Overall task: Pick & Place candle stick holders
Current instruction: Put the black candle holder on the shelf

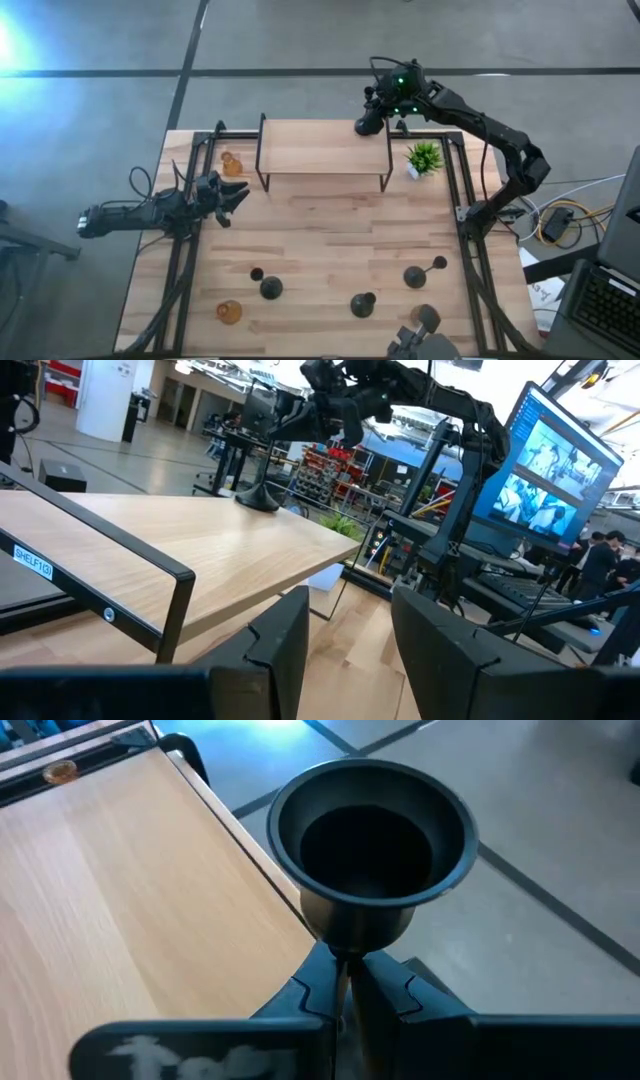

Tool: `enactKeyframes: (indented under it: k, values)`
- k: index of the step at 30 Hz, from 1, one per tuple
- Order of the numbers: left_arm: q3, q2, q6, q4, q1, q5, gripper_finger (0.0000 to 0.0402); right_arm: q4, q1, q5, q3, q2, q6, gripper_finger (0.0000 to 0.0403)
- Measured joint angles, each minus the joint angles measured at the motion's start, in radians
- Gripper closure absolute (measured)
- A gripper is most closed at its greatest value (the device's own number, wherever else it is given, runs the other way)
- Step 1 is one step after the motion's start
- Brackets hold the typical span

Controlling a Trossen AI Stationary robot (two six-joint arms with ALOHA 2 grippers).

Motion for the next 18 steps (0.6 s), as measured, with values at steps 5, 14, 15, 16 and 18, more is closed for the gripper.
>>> enactKeyframes:
  k: [5,14,15,16,18]
  values:
    - [0.000,0.000,0.000,0.000,0.000,-0.001,0.0252,0.000,-0.006,0.001,-0.017,-0.015,0.004,0.0394]
    - [0.000,0.000,0.000,0.000,0.000,-0.002,0.0252,0.003,-0.037,0.011,-0.070,-0.066,0.022,0.0394]
    - [0.000,0.000,0.000,0.000,0.000,-0.002,0.0252,0.006,-0.040,0.011,-0.075,-0.071,0.022,0.0394]
    - [0.000,0.000,0.000,-0.001,0.000,-0.002,0.0252,0.008,-0.042,0.011,-0.079,-0.075,0.022,0.0394]
    - [0.000,0.000,0.000,0.000,0.000,-0.010,0.0252,0.015,-0.045,0.010,-0.085,-0.079,0.021,0.0394]
